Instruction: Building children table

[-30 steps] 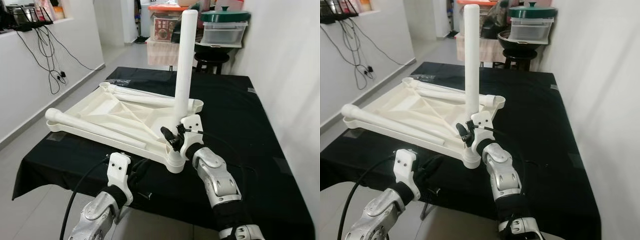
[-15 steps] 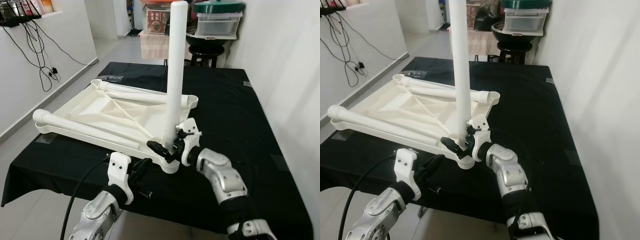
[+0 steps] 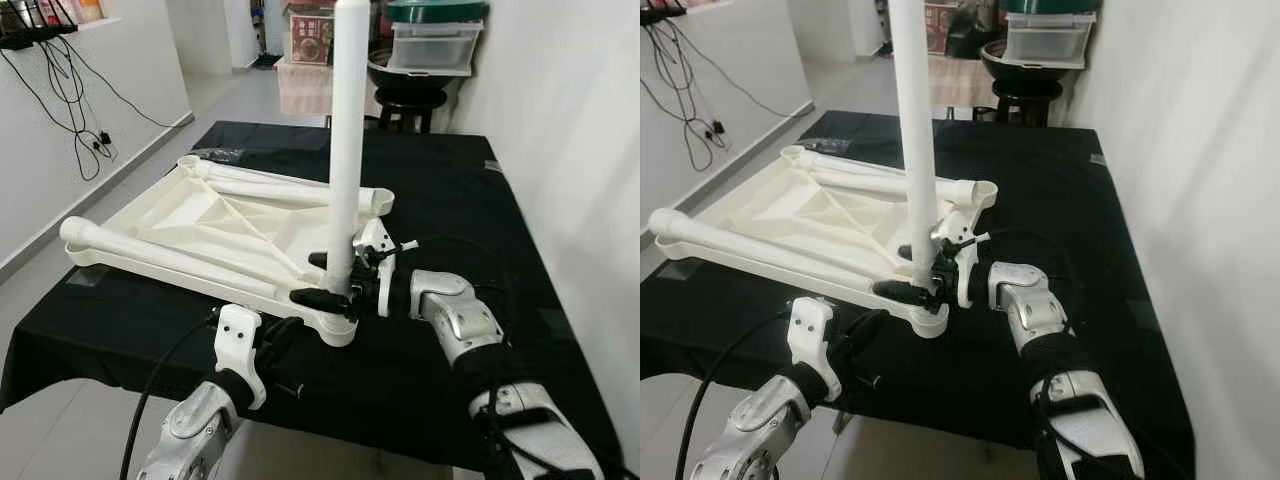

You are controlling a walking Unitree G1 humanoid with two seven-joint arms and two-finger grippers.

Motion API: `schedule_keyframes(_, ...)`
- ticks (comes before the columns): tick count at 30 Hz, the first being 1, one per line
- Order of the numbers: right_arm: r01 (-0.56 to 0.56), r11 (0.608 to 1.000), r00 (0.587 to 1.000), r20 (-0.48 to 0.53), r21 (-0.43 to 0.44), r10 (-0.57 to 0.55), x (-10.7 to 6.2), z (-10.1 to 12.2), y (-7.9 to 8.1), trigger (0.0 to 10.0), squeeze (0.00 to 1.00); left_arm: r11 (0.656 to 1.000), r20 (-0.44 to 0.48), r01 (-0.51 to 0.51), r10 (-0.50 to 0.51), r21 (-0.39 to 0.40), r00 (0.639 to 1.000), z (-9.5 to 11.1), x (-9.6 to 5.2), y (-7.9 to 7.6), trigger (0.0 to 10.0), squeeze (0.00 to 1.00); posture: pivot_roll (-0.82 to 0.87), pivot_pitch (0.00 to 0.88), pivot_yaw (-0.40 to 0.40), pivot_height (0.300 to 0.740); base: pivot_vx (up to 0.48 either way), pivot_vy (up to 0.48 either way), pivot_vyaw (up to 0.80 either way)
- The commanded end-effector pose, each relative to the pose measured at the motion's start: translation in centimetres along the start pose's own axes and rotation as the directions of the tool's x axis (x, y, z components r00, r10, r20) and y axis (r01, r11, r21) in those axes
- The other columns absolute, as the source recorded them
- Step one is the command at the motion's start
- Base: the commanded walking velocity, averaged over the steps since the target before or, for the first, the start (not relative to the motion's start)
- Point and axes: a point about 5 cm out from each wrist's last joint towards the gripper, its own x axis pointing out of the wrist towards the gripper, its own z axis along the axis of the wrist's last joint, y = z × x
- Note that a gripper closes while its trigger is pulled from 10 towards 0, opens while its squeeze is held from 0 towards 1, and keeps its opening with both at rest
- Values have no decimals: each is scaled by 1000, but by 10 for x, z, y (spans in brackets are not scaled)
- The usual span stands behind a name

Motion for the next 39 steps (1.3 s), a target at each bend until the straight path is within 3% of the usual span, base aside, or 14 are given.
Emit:
schedule_keyframes(1, -20, 1000, 1000, 14, 3, 19, 3, 0, 1, 0, 0, 1000, -5, -3, 3, 4, 1000, -1, -1, 0, 10000, 0, 29, 0, -28, 740, 0, 0, 0)
schedule_keyframes(15, 112, 992, 994, 12, 49, -113, -2, -24, 9, 0, 0, 1000, -3, -4, 4, 3, 1000, -1, -2, 0, 10000, 0, 18, 0, -28, 740, 0, 0, 0)
schedule_keyframes(19, 245, 968, 970, -3, 55, -245, 1, -35, 15, 0, 0, 1000, -2, -5, 5, 3, 1000, 0, -2, 0, 10000, 0, 15, 0, -29, 740, 0, 0, 0)
schedule_keyframes(20, 461, 887, 887, -13, 40, -461, 3, -38, 15, 0, 0, 1000, -4, -5, 5, 3, 1000, 0, -2, 2, 10000, 0, -15, 0, -8, 740, 0, 0, 0)
schedule_keyframes(21, 461, 887, 887, -13, 40, -461, 3, -38, 15, 0, 0, 1000, -4, -5, 5, 3, 1000, 0, -2, 2, 10000, 0, -15, 0, -8, 740, 0, 0, 0)
schedule_keyframes(22, 623, 780, 782, -37, 51, -622, -1, -44, 12, 0, 0, 1000, -6, -3, 3, 5, 1000, -1, -2, 3, 10000, 0, 2, 0, -17, 740, 0, 0, 0)
schedule_keyframes(23, 623, 780, 782, -37, 51, -622, -1, -44, 12, 0, 0, 1000, -6, -3, 3, 5, 1000, -1, -2, 3, 10000, 0, 2, 0, -17, 740, 0, 0, 0)
schedule_keyframes(24, 745, 666, 666, -50, 22, -744, -3, -47, 11, 0, 0, 1000, -9, -5, 5, 8, 1000, -1, -2, 5, 10000, 0, 2, 0, -18, 740, 0, 0, 0)
schedule_keyframes(33, 735, 678, 678, -48, 29, -733, 0, -46, 11, 0, 0, 1000, -7, -9, 9, 10, 1000, -1, -2, 6, 10000, 0, 1, 0, -12, 740, 0, 0, 0)
schedule_keyframes(34, 712, 701, 702, -30, 39, -712, 2, -43, 10, 10000, 0, 1000, -9, -9, 9, 11, 1000, -1, -2, 6, 10000, 0, 1, 0, -12, 740, 0, 0, 0)
schedule_keyframes(36, 712, 701, 702, -30, 39, -712, 2, -43, 10, 10000, 0, 1000, -9, -9, 9, 11, 1000, -1, -2, 6, 10000, 0, 1, 0, -12, 740, 0, 0, 0)
schedule_keyframes(37, 649, 758, 759, 6, 58, -651, 4, -37, 11, 10000, 992, 1000, -11, -7, 7, 12, 1000, -1, -2, 6, 10000, 0, 8, 0, -1, 740, 0, 0, 0)
schedule_keyframes(38, 545, 836, 835, 55, 65, -548, 6, -27, 10, 10000, 1000, 1000, -12, -5, 6, 12, 1000, -1, -2, 6, 10000, 0, 14, 0, -8, 740, 0, 0, 0)
schedule_keyframes(39, 545, 836, 835, 55, 65, -548, 6, -27, 10, 10000, 1000, 1000, -12, -5, 6, 12, 1000, -1, -2, 6, 10000, 0, 14, 0, -8, 740, 0, 0, 0)
